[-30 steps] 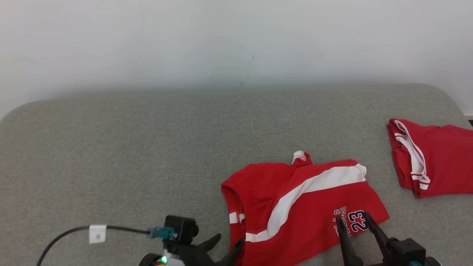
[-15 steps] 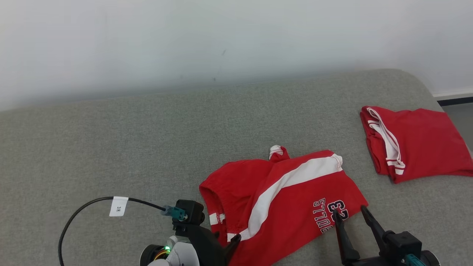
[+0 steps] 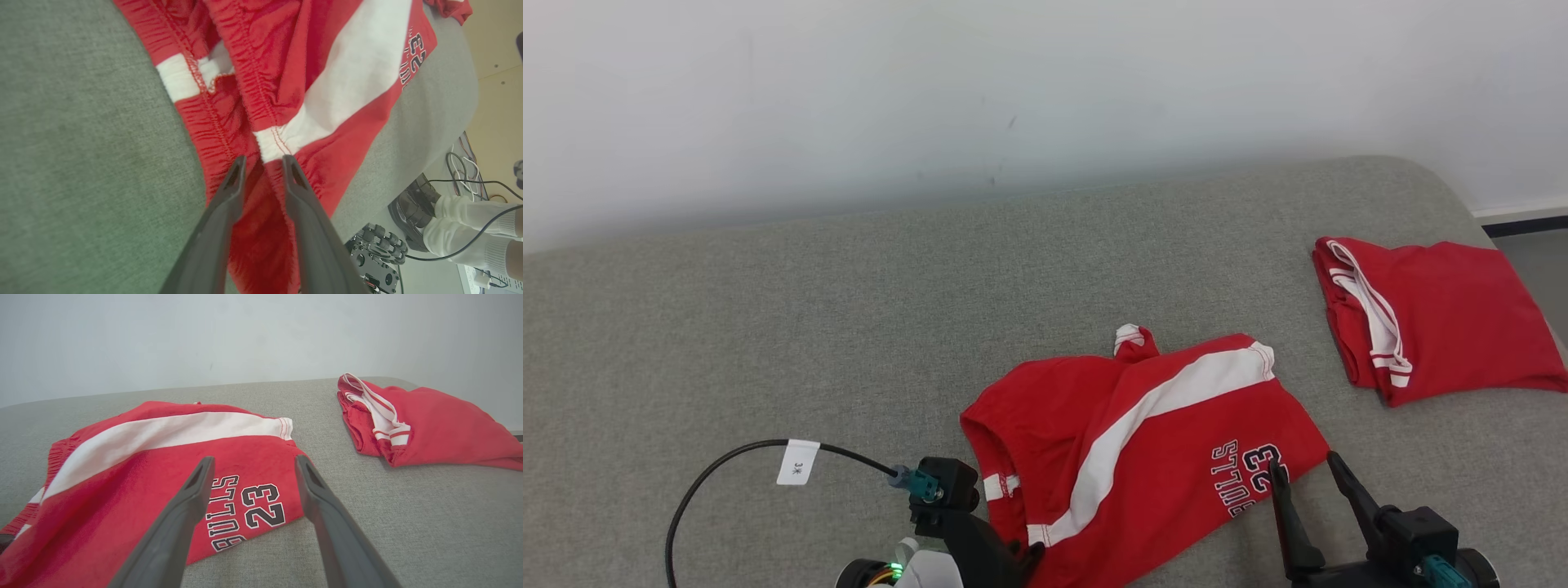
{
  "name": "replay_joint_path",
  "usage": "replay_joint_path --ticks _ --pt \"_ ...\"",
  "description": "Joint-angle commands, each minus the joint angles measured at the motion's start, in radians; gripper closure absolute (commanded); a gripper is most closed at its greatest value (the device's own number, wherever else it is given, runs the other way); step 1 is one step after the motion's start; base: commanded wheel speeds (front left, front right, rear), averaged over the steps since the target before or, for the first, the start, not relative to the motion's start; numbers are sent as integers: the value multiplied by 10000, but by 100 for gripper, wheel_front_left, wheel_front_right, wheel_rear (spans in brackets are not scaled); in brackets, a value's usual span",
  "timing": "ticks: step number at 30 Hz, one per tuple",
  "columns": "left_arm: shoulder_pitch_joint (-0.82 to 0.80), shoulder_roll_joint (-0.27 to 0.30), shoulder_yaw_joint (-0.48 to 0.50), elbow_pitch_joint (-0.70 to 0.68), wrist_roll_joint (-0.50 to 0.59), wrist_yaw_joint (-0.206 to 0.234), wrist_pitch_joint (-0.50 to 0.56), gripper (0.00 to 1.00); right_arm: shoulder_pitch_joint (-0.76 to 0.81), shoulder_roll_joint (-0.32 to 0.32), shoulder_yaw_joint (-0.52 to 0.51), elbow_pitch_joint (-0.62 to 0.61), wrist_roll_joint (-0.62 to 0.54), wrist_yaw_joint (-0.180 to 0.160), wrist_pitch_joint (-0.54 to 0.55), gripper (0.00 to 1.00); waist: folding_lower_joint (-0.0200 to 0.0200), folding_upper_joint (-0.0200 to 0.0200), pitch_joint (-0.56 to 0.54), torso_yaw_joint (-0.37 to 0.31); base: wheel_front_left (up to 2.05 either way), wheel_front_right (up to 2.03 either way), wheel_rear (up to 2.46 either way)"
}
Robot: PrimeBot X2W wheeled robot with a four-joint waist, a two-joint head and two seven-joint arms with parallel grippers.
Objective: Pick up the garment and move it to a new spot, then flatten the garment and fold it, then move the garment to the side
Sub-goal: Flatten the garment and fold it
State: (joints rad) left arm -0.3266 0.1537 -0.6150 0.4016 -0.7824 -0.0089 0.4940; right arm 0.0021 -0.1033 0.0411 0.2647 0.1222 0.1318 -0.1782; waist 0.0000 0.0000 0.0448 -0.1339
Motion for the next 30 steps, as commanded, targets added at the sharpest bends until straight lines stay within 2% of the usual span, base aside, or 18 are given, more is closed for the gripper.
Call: replay_joint_path --ticks 1,3,7,8,11,14,19,23,27,30 --pt "49 -11 -1 -7 24 18 -53 55 -69 -52 63 45 77 -26 -106 0 0 0 -16 11 0 0 0" --pt "-29 -101 47 45 28 89 -177 58 -62 -117 124 124 132 -26 -175 0 0 0 -31 19 0 0 0" --pt "-224 -262 52 296 76 155 -349 56 -44 -222 227 207 232 -26 -273 0 0 0 -47 19 0 0 0" --pt "-253 -304 30 366 51 151 -320 58 -36 -256 253 217 268 -26 -305 0 0 0 -53 9 0 0 0" --pt "-318 -382 -41 499 -11 77 -269 71 -8 -346 277 244 327 -26 -354 0 0 0 -51 -29 0 0 0" --pt "-390 -405 -73 535 -74 -4 -268 100 11 -303 238 256 267 -26 -351 0 0 0 -51 -38 0 0 0" --pt "-452 -403 -32 429 -64 -150 -558 100 -32 -212 181 171 155 -26 -273 0 0 0 -40 17 0 0 0" --pt "-359 -168 226 156 -34 -68 -979 100 -295 -401 132 -5 81 -26 64 0 0 0 6 157 0 0 0" --pt "-16 228 397 -291 76 168 -1169 100 -875 -653 -364 -214 457 -26 1441 0 0 0 96 345 0 0 0" --pt "181 413 308 -701 188 116 -1226 100 -1589 -725 -1108 -321 643 -24 2910 0 0 0 241 516 0 0 0"
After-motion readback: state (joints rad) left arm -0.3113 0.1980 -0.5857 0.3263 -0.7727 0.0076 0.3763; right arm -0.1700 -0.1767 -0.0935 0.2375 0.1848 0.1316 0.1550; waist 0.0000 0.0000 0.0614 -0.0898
